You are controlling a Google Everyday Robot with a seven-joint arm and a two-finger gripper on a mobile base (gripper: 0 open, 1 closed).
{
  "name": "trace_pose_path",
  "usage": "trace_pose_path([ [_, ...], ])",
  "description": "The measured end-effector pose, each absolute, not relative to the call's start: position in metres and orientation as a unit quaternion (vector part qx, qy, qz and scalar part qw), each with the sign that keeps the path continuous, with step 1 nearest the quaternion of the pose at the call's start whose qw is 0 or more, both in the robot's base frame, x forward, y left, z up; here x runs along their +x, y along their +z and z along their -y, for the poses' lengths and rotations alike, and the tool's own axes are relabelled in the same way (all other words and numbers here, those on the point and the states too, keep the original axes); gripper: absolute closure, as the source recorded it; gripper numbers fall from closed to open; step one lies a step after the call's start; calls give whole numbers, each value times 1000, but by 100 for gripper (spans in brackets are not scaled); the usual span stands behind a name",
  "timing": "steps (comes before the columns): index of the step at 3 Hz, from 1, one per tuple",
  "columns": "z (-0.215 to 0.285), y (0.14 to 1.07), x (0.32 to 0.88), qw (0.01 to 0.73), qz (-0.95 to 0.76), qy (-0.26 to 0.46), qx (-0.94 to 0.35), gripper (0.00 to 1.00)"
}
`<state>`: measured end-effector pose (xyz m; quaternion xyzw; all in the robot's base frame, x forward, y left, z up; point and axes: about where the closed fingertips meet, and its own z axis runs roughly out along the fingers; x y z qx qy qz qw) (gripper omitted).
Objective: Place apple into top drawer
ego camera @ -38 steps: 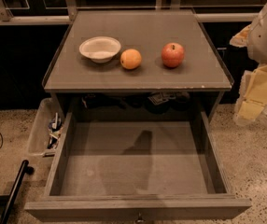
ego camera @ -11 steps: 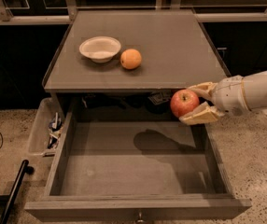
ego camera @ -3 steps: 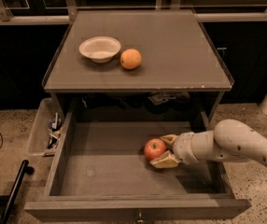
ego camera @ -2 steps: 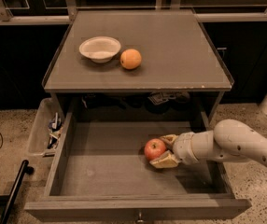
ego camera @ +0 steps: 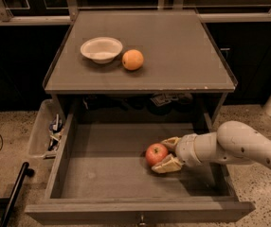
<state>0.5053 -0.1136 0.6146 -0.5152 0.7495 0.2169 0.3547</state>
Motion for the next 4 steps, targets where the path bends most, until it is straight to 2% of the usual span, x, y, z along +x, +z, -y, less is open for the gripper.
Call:
trace_pose_path([
  [1,112,621,500,354,-746,240,-510,0],
  [3,137,675,482,394,-719,278,-500,0],
  [4,168,709,475,408,-715,251,-509,0],
])
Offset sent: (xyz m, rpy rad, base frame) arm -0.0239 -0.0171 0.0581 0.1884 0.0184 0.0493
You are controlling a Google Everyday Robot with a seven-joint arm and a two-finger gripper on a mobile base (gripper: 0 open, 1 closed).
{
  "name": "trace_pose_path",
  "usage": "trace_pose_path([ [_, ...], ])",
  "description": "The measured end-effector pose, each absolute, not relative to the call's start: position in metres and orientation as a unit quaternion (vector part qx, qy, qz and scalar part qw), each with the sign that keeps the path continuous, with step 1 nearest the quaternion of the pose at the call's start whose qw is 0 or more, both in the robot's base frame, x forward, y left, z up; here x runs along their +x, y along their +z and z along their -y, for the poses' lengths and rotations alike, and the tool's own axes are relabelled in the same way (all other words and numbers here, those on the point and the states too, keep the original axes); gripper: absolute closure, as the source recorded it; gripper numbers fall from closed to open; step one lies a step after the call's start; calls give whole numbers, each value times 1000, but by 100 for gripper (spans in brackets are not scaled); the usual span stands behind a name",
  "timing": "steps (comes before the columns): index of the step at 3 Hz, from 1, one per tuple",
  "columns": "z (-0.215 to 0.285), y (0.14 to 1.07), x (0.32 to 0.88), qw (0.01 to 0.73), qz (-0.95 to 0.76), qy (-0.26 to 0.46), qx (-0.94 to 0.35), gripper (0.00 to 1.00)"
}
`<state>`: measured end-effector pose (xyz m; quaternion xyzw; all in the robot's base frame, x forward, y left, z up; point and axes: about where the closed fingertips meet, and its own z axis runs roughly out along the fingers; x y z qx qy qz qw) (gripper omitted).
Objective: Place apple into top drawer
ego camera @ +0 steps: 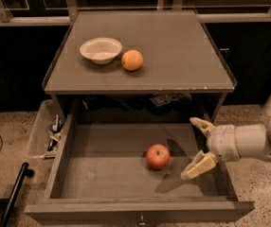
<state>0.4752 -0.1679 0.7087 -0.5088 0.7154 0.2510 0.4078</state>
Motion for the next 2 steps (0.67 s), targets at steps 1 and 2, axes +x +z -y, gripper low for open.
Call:
trace_pose_path([
  [1,199,745,480,411,-709,210,-533,0],
  [2,231,787,502,432,-702,176,-539,0],
])
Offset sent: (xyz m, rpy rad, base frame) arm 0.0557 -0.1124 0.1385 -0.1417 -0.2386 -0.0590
